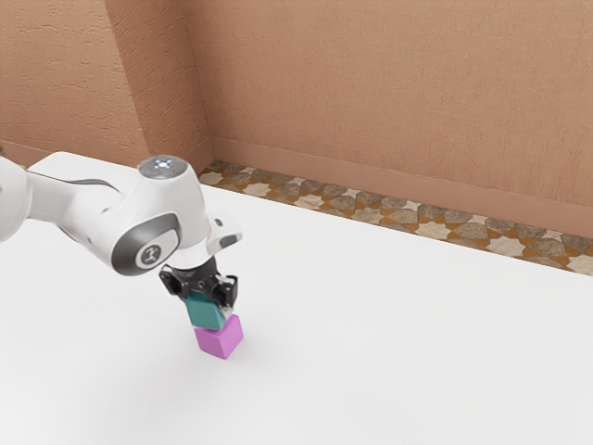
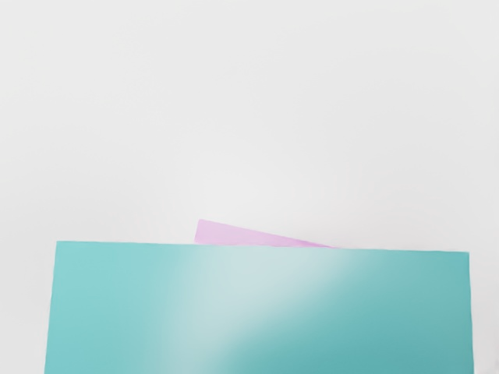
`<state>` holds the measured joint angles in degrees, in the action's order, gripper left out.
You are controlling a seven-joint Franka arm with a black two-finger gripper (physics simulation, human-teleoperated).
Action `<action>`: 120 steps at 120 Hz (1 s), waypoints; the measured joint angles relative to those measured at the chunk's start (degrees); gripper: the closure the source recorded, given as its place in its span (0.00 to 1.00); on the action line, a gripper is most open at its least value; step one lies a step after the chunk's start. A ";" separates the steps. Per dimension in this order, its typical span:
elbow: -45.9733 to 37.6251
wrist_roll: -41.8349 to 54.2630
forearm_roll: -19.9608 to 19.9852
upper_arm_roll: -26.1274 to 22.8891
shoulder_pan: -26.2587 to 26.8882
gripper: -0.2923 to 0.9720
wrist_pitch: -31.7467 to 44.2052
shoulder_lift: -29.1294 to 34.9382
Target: Pick up the blue block with one arm, and put the blue block on the pink block with one arm
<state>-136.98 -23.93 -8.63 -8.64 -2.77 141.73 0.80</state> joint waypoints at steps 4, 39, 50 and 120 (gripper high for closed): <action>0.01 0.19 0.29 0.03 0.26 0.42 0.01 0.02; 0.90 1.25 -0.75 0.65 1.49 0.29 -0.42 6.37; 4.81 1.51 -1.73 1.00 0.09 0.27 -2.23 8.34; 33.00 10.92 6.93 3.98 -4.04 0.23 -40.78 6.02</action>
<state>-103.98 -13.01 -1.70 -4.66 -6.81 100.96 6.83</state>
